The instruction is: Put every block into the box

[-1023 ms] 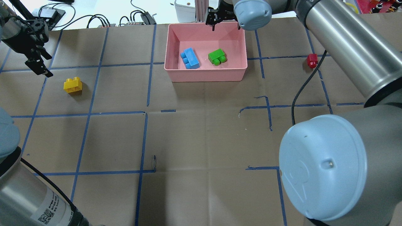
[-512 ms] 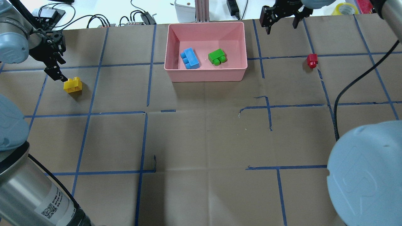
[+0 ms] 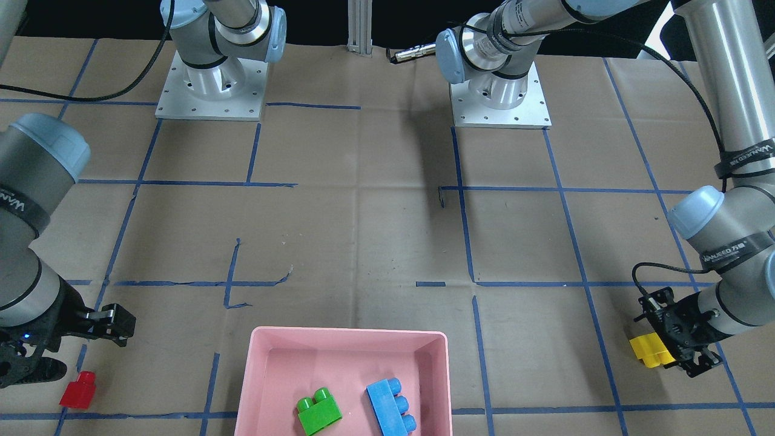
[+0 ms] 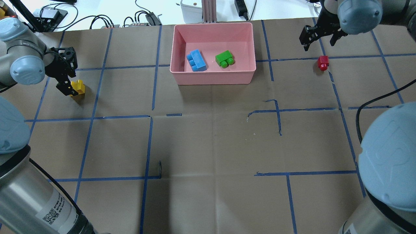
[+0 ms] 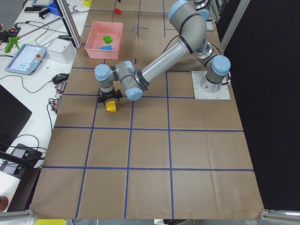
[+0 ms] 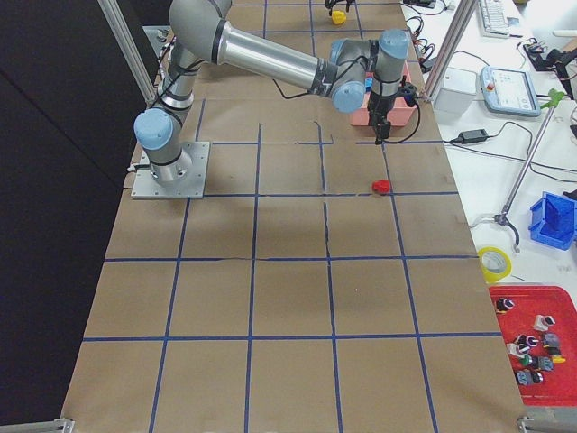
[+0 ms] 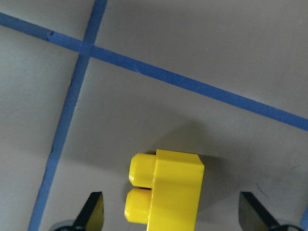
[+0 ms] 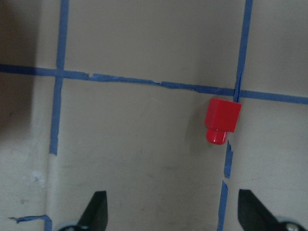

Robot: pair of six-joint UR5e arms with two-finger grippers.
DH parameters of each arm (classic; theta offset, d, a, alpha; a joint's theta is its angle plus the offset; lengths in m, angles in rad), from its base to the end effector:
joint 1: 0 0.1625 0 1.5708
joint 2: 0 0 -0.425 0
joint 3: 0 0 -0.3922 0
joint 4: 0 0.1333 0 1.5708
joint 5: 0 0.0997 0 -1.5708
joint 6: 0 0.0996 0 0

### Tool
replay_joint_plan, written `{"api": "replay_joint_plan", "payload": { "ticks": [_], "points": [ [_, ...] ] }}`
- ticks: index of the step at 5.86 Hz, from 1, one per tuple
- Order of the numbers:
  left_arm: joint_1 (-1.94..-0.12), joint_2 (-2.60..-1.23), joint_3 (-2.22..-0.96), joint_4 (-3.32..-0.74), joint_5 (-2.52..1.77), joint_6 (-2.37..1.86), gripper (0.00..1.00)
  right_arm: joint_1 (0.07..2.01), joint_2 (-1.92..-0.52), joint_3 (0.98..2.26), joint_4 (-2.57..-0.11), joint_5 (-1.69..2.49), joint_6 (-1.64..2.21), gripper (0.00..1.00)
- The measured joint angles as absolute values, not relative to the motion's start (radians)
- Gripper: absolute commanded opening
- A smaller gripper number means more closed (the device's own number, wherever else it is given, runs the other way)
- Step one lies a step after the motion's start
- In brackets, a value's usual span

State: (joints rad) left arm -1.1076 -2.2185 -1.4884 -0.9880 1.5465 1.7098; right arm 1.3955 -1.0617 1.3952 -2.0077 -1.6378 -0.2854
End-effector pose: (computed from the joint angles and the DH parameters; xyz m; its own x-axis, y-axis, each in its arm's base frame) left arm 0.1864 -0.6771 0.1935 -0.3185 0.9477 -0.0207 0.9478 0.3181 -0.0216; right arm 0.0049 -0.6987 0.3167 -0.9904 -0.1022 0.0930 -0.1098 0.9907 -0.0803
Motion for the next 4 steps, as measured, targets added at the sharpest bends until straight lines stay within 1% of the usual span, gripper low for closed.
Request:
{"api": "replay_joint_plan", "payload": {
  "ticks": [1,4],
  "points": [
    [-1.098,-2.220,-1.508,-0.971,1.546,1.718,1.00,1.379,-1.035,1.439,-2.098,-1.634,-0.293,0.99],
    [-1.084,-2.223,-1.525,-0.944,1.543,1.744,1.00,1.321,-0.951,1.444,-2.204,-1.592,-0.294,0.99]
  ]
}}
